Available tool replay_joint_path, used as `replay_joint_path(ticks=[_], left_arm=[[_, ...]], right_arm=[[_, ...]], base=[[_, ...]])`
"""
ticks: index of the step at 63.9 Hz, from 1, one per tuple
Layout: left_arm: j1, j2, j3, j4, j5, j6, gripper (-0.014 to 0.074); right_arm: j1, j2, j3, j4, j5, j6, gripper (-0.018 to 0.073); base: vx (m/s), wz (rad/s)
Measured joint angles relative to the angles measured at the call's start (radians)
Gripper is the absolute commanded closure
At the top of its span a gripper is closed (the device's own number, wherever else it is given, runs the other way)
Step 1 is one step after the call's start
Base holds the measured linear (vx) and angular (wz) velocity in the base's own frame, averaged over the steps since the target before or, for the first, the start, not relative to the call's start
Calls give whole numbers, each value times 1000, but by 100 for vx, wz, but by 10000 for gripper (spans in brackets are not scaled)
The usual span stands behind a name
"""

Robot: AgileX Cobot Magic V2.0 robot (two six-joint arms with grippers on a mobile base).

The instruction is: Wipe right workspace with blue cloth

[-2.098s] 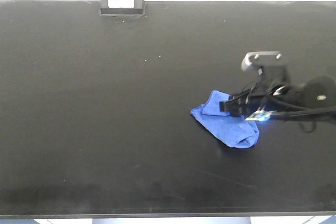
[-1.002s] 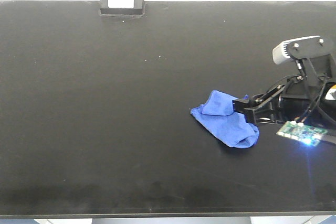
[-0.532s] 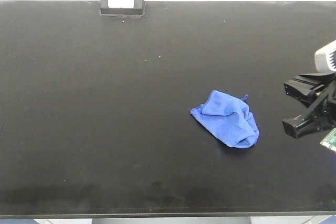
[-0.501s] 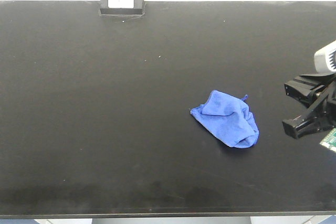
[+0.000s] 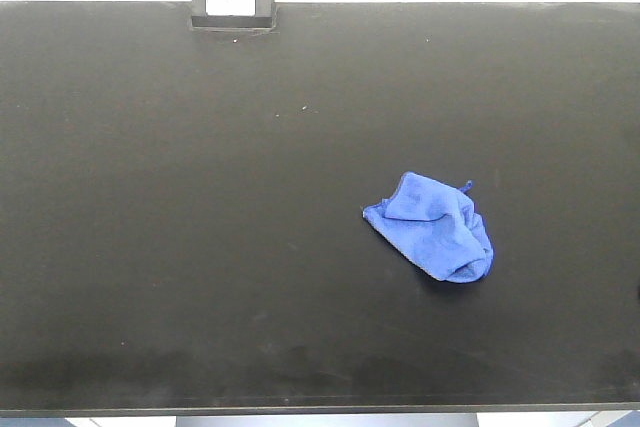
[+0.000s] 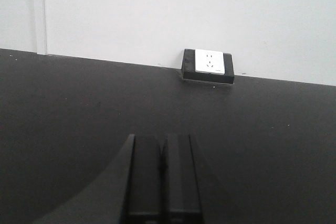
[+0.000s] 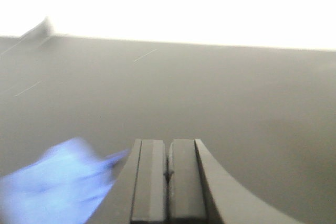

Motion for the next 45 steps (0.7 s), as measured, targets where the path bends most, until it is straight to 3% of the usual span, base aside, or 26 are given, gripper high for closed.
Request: replay_joint_path(ticks=[12, 24, 45], left_arm=[[0, 0, 0, 0, 2, 0, 602], [0, 0, 0, 0, 4, 0, 602], [0, 0, 0, 0, 6, 0, 602]], right_arm=[[-12, -247, 202, -58, -2, 46, 566], [-10, -269, 209, -64, 63, 193, 566], [63, -269, 209, -66, 52, 209, 566]], base=[[0, 0], [0, 1], [0, 0]])
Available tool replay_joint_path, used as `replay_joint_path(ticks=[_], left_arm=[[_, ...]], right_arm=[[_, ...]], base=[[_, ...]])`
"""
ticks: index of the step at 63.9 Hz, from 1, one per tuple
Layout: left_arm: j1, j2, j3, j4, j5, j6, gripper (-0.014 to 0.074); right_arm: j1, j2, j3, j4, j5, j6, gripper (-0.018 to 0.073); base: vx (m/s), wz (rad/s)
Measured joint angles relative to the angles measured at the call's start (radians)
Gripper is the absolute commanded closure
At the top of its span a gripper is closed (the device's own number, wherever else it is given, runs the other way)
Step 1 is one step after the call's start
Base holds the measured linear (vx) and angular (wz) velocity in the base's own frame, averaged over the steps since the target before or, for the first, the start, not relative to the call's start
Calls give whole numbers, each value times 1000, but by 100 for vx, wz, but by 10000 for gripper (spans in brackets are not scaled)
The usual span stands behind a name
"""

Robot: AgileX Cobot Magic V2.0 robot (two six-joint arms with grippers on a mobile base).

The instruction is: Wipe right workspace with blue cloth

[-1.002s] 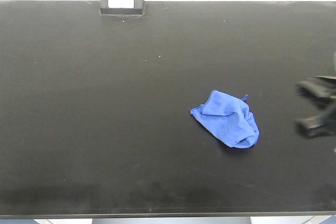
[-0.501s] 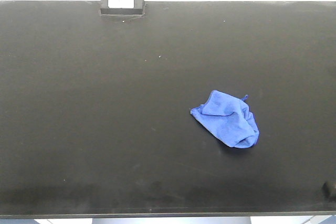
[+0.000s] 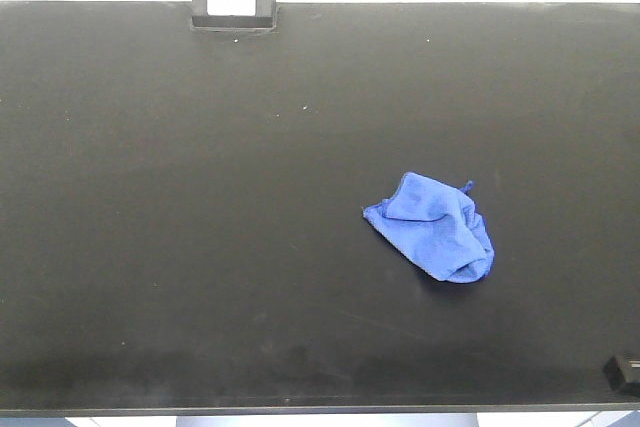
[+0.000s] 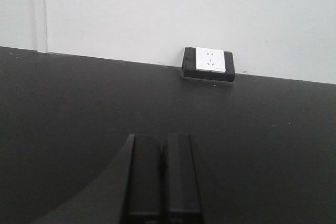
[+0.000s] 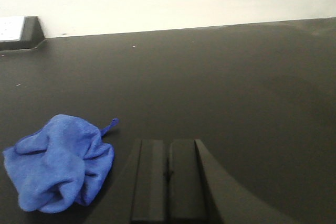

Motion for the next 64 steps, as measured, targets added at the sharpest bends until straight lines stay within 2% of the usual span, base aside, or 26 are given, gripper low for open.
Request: replay_joint_path(ticks=[64], left_arm=[[0, 0, 0, 0, 1, 0, 602]], right_arm=[[0, 0, 0, 0, 1, 0, 566]], base=[[0, 0]])
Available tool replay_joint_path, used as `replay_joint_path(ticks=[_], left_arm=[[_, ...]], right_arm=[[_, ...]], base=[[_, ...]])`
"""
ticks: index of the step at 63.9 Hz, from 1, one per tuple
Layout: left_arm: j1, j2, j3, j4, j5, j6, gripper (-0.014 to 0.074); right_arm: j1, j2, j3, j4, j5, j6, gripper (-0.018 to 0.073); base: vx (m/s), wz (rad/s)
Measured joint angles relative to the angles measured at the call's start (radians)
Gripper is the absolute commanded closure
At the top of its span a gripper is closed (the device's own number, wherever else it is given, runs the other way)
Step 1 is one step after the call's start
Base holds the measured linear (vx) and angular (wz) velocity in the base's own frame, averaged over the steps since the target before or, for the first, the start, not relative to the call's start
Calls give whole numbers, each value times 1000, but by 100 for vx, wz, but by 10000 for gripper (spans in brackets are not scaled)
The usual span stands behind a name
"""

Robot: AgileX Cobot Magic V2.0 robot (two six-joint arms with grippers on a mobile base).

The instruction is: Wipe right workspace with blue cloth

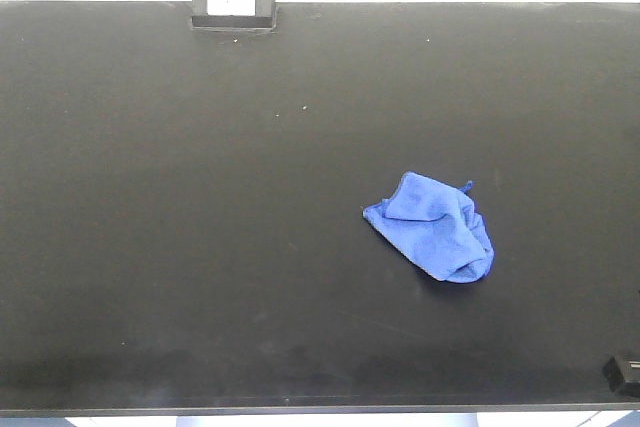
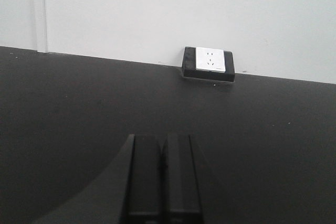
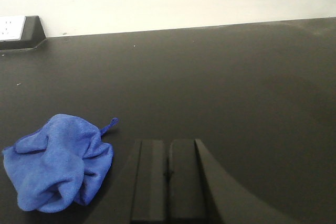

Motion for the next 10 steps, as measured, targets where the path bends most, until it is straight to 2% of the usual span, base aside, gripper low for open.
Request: replay_joint_path(ticks=[10], left_arm=[[0, 0, 0, 0, 0, 0, 602]], right_arm=[[0, 0, 0, 0, 0, 0, 566]], base=[[0, 0]])
